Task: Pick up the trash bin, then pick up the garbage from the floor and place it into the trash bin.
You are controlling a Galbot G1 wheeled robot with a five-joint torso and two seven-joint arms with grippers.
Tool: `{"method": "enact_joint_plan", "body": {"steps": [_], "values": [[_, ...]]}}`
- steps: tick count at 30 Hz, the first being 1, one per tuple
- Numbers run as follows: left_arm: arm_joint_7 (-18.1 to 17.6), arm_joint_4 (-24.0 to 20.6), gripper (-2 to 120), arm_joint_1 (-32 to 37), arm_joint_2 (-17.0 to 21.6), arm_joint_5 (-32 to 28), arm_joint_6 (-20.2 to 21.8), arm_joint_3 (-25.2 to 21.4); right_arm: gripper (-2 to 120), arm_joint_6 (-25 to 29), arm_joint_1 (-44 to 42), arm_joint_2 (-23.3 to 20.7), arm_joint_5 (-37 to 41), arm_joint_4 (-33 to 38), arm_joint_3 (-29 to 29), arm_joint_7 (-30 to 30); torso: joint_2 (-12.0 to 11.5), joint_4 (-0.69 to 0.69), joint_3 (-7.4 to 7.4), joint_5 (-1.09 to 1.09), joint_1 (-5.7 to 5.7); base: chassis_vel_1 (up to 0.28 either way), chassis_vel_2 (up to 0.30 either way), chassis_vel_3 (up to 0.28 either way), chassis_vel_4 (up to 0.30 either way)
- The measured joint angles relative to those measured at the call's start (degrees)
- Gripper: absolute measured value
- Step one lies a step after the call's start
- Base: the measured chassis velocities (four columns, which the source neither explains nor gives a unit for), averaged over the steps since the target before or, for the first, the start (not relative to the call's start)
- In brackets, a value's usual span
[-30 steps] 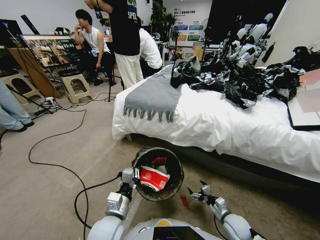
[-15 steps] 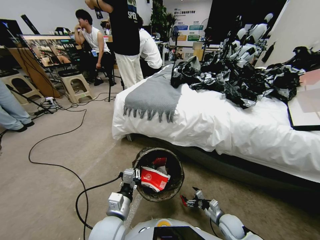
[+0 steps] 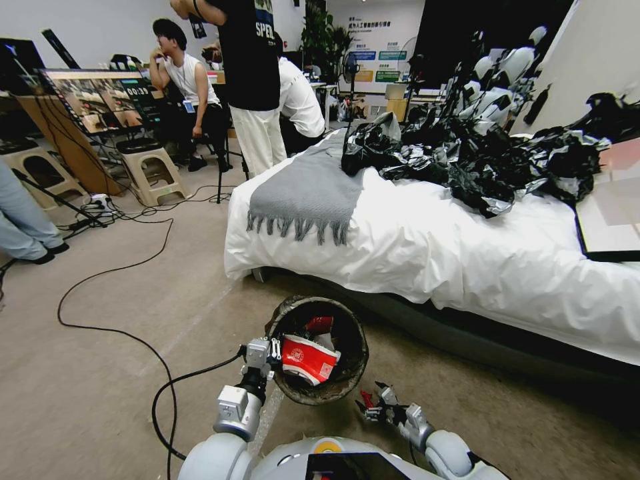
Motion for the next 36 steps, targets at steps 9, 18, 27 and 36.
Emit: {"method": "enact_joint_plan", "body": {"steps": [9,18,27,36], "values": [[0.0,-0.1,1,0.1,0.0,0.1,-0.1,0.0,100,1.5,0.6,2.3,-1.3,-3.7,0.5,-0.1,0.0,0.00,0.00,0.00,0.00,0.000,0.000,0.000,0.000],[0.0,-0.2,1,0.2,0.0,0.2,-0.2,0.0,100,2.6,1.9,5.6,-2.5,-6.5,-0.1,-0.2,0.0,0.00,0.00,0.01,0.00,0.000,0.000,0.000,0.000],[-0.1,-0.3,1,0.5,0.0,0.3,-0.2,-0.1,80,3.7,2.5,6.9,-3.2,-8.7,0.2,-0.5,0.0,-0.03,-0.01,-0.06,0.00,0.000,0.000,0.000,0.000],[-0.2,-0.2,1,0.3,0.1,0.3,-0.3,0.0,42,4.4,1.3,6.1,-3.4,-8.7,1.7,-1.0,0.0,0.03,-0.01,0.02,0.00,0.000,0.000,0.000,0.000]]}}
